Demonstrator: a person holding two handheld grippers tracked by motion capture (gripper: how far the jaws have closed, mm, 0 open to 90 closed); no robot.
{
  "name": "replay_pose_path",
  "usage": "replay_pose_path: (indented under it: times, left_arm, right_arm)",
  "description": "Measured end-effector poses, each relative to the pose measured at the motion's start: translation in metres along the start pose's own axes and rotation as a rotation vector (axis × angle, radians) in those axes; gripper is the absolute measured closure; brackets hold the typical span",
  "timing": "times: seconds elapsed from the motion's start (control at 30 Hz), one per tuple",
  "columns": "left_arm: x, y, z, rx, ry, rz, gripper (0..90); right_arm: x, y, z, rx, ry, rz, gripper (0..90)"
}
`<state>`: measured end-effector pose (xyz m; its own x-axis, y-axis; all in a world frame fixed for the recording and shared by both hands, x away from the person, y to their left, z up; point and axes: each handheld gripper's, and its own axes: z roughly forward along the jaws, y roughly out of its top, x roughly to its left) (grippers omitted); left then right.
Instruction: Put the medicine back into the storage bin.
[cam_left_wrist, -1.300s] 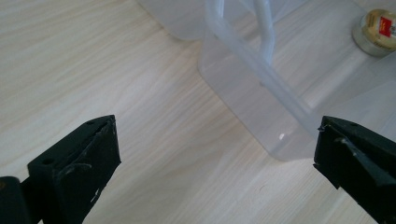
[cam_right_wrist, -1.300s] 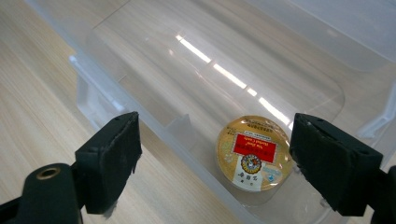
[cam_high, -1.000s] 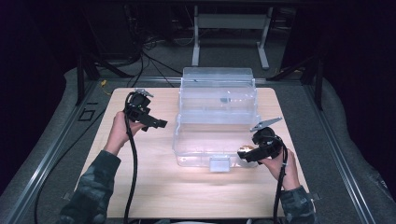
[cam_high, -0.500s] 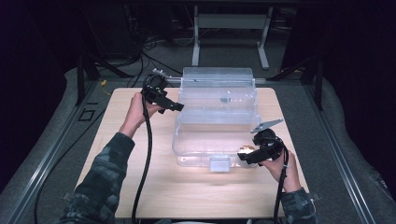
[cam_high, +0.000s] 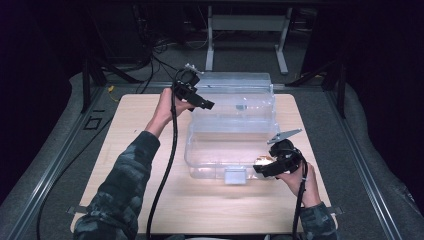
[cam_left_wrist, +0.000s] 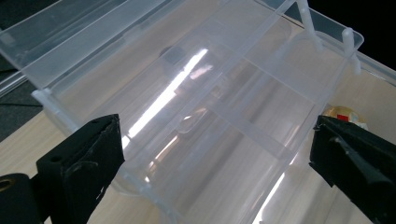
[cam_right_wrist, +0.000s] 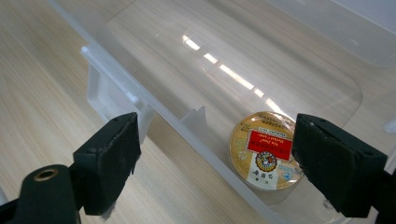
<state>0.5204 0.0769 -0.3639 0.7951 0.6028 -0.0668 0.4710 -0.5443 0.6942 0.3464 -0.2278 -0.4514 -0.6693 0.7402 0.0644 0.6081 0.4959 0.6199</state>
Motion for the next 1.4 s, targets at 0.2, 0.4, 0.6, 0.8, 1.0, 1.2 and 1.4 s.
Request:
replay_pose_path:
  times: [0.2, 0.4, 0.6, 0.8, 1.0, 1.2, 1.4]
  left_arm:
    - [0.0, 0.008, 0.016, 0.002, 0.0, 0.005, 8.5]
    - [0.002, 0.013, 0.031, 0.006, -0.004, 0.011, 14.6]
    - [0.0, 0.015, 0.045, 0.021, -0.008, 0.032, 22.6]
    - [0.003, 0.013, 0.053, 0.031, -0.015, 0.034, 34.2]
    - [0.006, 0.009, 0.059, 0.057, -0.002, 0.028, 43.4]
    - [0.004, 0.006, 0.06, 0.032, 0.06, 0.034, 59.5]
    - [0.006, 0.004, 0.06, 0.023, 0.044, 0.027, 64.2]
  right_arm:
    - [0.001, -0.001, 0.001, 0.003, 0.007, -0.004, 18.1]
    - [0.005, -0.001, 0.004, 0.014, 0.028, -0.024, 23.5]
    - [0.005, -0.003, 0.009, 0.029, 0.026, -0.03, 31.3]
    - [0.006, -0.005, 0.012, 0.036, 0.032, -0.033, 36.2]
    - [0.006, -0.007, 0.014, 0.033, 0.034, -0.026, 38.1]
    - [0.008, -0.006, 0.019, 0.051, 0.025, -0.024, 45.9]
    - [0.007, -0.007, 0.025, 0.057, 0.03, -0.012, 51.5]
